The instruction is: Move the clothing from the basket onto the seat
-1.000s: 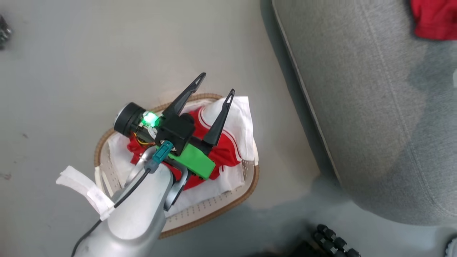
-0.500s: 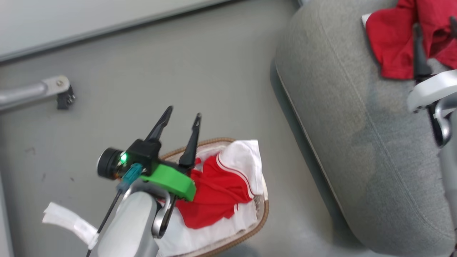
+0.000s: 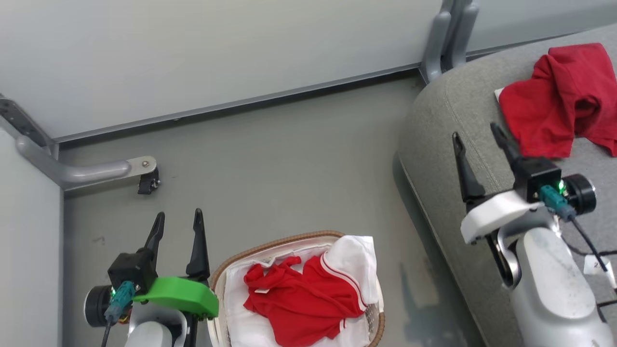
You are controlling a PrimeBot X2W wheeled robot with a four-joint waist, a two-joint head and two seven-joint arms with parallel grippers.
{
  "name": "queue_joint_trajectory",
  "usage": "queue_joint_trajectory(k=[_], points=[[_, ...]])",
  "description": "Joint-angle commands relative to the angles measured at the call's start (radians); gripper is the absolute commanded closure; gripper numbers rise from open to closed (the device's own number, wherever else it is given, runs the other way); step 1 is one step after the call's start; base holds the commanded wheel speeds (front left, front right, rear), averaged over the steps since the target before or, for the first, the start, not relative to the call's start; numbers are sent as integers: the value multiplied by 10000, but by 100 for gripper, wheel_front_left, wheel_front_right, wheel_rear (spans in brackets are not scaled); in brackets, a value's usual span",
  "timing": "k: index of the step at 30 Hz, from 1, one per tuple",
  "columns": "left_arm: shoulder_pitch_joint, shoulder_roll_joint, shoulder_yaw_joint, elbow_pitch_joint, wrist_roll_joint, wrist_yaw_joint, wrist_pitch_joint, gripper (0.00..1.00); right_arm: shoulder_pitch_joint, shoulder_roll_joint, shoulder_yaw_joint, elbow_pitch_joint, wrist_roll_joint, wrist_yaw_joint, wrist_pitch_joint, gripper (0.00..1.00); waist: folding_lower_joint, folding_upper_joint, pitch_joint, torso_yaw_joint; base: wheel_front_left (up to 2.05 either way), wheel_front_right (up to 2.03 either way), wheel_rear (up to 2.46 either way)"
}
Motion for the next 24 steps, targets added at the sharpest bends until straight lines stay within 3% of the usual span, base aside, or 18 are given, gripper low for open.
queue_joint_trajectory(k=[1, 9, 24], points=[[301, 5, 143, -54, 133, 18, 6, 0, 428, 111, 12, -108, 46, -10, -48, 0, 1, 0, -477, 503, 0, 0, 0], [1178, -43, 610, -179, 148, -66, 6, 0, 1786, 392, -153, -552, 296, -10, -49, 0, 1, 0, -686, 829, 0, 0, 0], [1508, -46, 405, -232, -51, 49, 6, 0, 2947, 406, 255, -908, 744, -10, -49, 0, 1, 0, -854, 952, 0, 0, 0]])
